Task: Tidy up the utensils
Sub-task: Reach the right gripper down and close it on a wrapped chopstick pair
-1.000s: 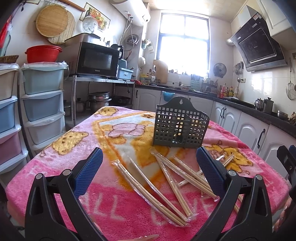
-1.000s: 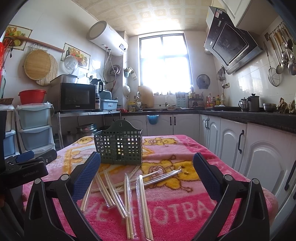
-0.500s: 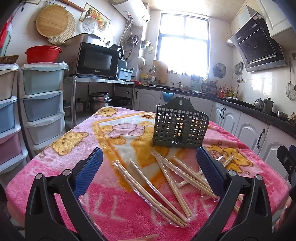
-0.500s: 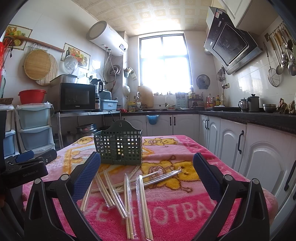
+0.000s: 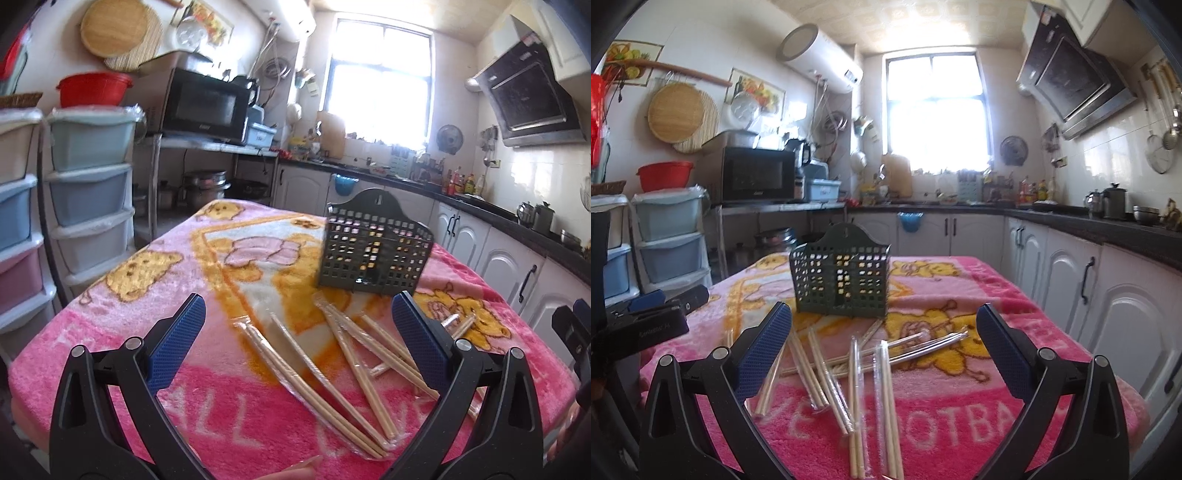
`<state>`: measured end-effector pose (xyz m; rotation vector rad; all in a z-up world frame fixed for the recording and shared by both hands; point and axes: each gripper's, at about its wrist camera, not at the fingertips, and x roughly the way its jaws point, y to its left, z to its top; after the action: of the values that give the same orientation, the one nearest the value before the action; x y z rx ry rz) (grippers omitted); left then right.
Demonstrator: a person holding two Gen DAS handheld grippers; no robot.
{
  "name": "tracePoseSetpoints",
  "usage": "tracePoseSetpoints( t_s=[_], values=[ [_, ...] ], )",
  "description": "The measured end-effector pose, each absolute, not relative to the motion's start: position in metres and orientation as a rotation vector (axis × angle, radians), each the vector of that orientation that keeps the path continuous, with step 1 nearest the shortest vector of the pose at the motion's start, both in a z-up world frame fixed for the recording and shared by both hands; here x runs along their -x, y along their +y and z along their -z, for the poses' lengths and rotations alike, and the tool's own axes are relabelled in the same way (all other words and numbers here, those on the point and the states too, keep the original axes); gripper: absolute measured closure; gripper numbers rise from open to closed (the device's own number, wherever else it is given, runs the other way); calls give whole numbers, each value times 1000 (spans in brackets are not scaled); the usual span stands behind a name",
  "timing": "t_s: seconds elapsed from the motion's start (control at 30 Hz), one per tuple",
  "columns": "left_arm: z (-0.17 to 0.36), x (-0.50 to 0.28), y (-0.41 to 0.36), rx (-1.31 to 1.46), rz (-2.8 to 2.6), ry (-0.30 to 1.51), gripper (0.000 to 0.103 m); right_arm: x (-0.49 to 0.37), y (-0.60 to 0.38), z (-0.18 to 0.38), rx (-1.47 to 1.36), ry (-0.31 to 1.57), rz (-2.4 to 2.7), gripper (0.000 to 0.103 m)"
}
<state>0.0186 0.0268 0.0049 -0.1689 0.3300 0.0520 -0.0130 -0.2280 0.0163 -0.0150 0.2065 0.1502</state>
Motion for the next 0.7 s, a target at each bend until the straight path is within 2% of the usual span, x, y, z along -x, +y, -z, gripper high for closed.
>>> tracePoseSetpoints(
  t_s=[0.47, 0.7],
  values=[
    [2, -49, 62, 187, -104, 430, 10, -39, -192, -14, 110, 377, -283, 6],
    [13, -78, 78, 224, -55, 558, 10, -70, -193, -10, 87, 483, -294, 6]
  ],
)
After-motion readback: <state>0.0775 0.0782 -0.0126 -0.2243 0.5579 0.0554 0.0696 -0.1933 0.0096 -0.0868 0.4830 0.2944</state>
